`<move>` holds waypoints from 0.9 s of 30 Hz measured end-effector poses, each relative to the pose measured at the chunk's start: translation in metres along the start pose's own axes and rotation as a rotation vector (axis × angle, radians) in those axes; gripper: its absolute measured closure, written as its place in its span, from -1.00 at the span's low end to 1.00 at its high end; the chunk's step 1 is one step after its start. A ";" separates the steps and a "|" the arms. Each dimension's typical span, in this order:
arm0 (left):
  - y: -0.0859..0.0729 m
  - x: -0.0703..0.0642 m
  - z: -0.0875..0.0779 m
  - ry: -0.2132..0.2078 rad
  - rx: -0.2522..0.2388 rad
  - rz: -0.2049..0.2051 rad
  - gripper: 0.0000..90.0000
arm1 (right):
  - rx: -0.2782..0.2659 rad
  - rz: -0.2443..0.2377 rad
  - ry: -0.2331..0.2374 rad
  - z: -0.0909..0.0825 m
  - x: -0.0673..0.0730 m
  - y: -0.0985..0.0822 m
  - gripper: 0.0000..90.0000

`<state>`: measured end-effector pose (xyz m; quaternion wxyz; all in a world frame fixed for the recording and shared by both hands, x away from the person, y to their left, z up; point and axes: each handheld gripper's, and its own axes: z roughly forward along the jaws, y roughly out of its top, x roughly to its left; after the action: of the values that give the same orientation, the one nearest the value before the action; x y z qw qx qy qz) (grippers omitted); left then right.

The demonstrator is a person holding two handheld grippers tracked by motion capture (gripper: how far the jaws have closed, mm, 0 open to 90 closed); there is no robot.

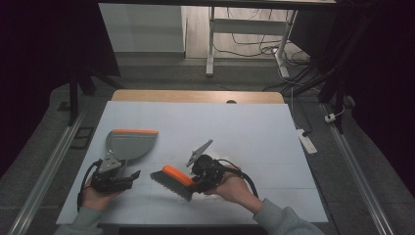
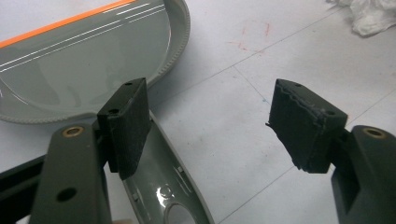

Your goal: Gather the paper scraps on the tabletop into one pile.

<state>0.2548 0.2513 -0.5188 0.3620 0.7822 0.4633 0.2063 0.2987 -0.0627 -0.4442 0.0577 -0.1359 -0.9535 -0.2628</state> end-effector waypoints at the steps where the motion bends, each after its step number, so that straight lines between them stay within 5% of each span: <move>1: 0.000 0.000 0.000 0.000 0.000 0.001 -0.34 | 0.013 -0.006 0.005 0.002 0.003 0.000 0.56; 9: 0.000 0.000 -0.001 0.000 -0.003 -0.002 -0.34 | 0.112 -0.053 -0.003 0.024 0.011 0.003 0.56; 15: 0.000 0.000 -0.001 0.002 -0.003 -0.003 -0.34 | 0.121 0.004 -0.047 0.022 -0.008 0.002 0.56; 21: 0.000 0.000 0.000 0.001 -0.002 -0.002 -0.34 | 0.112 0.058 -0.164 0.006 -0.035 -0.005 0.56; 27: 0.000 0.000 0.000 0.005 -0.001 -0.004 -0.34 | 0.088 0.105 -0.222 -0.006 -0.056 -0.010 0.56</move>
<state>0.2549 0.2515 -0.5190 0.3617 0.7805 0.4657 0.2077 0.3494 -0.0867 -0.4539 -0.0288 -0.2114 -0.9561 -0.2008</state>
